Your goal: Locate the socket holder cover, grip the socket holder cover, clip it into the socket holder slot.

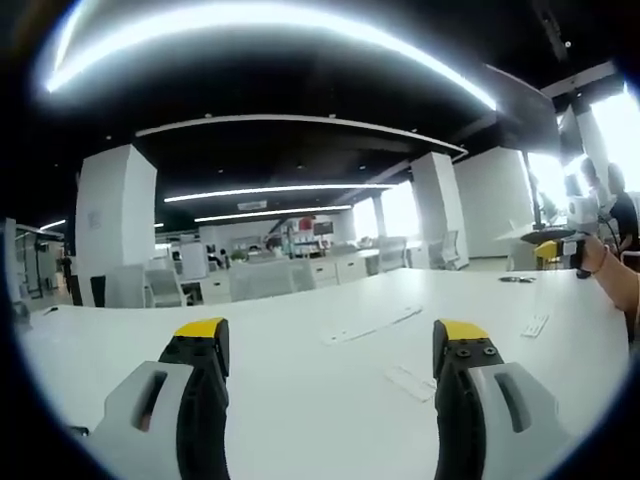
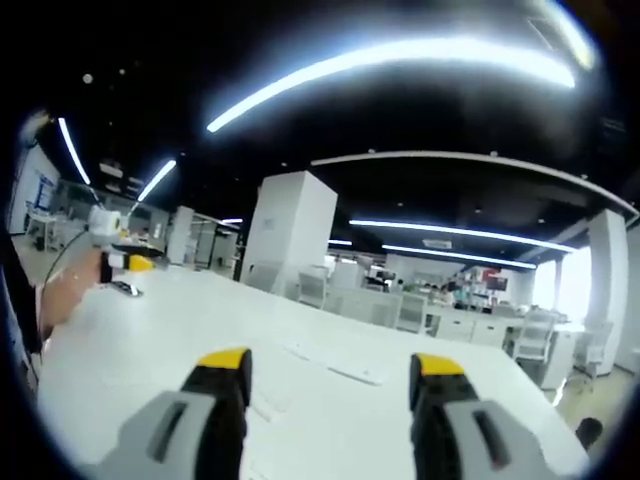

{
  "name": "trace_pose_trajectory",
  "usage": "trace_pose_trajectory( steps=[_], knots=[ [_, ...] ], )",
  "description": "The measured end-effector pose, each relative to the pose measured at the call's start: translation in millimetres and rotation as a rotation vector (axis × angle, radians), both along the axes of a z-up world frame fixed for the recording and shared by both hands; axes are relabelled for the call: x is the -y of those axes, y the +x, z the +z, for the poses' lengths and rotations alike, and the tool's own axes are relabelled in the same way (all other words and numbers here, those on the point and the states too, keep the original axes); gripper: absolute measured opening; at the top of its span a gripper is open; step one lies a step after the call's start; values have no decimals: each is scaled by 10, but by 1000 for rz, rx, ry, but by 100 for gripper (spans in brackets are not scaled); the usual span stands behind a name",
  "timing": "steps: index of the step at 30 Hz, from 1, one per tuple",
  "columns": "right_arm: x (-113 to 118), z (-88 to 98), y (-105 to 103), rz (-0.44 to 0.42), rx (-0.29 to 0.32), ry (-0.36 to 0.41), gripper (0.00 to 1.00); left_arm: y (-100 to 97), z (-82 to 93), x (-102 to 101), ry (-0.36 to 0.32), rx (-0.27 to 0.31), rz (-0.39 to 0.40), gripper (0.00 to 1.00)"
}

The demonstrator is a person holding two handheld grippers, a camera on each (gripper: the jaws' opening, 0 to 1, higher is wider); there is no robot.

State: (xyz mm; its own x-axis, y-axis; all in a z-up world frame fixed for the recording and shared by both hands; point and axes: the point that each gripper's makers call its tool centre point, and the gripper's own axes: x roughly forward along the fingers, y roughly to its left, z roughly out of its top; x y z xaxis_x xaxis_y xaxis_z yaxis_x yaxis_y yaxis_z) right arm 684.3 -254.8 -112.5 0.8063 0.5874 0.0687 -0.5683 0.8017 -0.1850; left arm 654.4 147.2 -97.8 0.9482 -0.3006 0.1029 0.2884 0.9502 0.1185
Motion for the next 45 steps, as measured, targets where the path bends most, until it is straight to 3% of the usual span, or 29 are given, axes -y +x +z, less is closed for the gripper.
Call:
trace_pose_trajectory(
  steps=[9,15,23,27,38,45],
  knots=[
    [67,170,22,-12,4,1,65,-48,28,119,-15,6,-50,82],
    [-35,276,35,23,15,-40,65,-14,-2,56,-18,-6,-37,82],
    [-174,210,70,84,-27,-150,65,11,-7,-2,-25,-4,-19,82],
    [-229,216,81,105,-40,-185,66,56,-72,-43,23,-22,19,82],
    [-357,166,38,148,-79,-326,67,83,-111,-69,20,-40,14,81],
    [-445,-47,-9,209,-171,-511,68,79,-95,-94,6,-37,13,81]
  ],
)
